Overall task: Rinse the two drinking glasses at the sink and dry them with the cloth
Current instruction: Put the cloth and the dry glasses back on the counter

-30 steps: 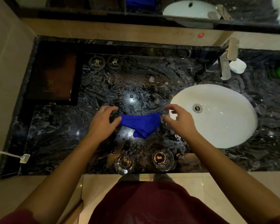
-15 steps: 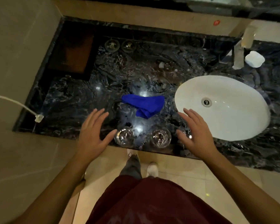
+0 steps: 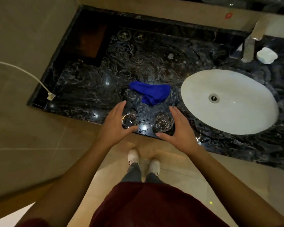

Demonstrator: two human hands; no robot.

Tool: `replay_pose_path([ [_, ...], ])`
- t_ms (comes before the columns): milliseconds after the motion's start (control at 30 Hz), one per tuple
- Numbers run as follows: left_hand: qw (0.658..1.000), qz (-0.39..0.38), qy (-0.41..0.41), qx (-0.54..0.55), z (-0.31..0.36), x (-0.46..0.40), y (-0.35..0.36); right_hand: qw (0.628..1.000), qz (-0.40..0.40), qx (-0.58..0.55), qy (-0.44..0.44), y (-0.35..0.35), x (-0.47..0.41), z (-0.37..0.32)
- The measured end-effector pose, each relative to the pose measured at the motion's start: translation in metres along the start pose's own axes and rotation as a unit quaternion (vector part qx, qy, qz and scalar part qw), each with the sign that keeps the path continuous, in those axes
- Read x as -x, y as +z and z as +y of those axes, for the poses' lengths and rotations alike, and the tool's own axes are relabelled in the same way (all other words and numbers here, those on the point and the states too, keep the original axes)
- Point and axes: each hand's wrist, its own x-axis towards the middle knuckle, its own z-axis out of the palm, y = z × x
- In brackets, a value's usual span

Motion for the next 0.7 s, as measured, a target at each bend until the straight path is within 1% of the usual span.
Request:
replay_pose_path([
  [267,1.000,-0.007,0.004,0.010,-0.011,0.000,0.014,1.000,0.016,0.007,-0.002,0.011,0.000,-0.001],
  [367,0.999,-0.014,0.001,0.030,-0.014,0.000,0.015,1.000,0.022,0.013,0.005,0.013,0.002,-0.003],
  [467,0.998,-0.017,-0.019,0.054,-0.014,-0.002,0.016,0.999,0.027,-0.001,0.021,0.013,0.001,-0.006],
  [567,0.995,-0.040,-0.056,0.076,-0.016,-0.007,0.016,0.999,0.009,-0.001,0.034,0.015,-0.002,-0.005],
  [700,0.994,-0.048,-0.056,0.084,-0.016,-0.012,0.014,0.999,-0.008,-0.017,0.044,0.015,-0.007,-0.004],
])
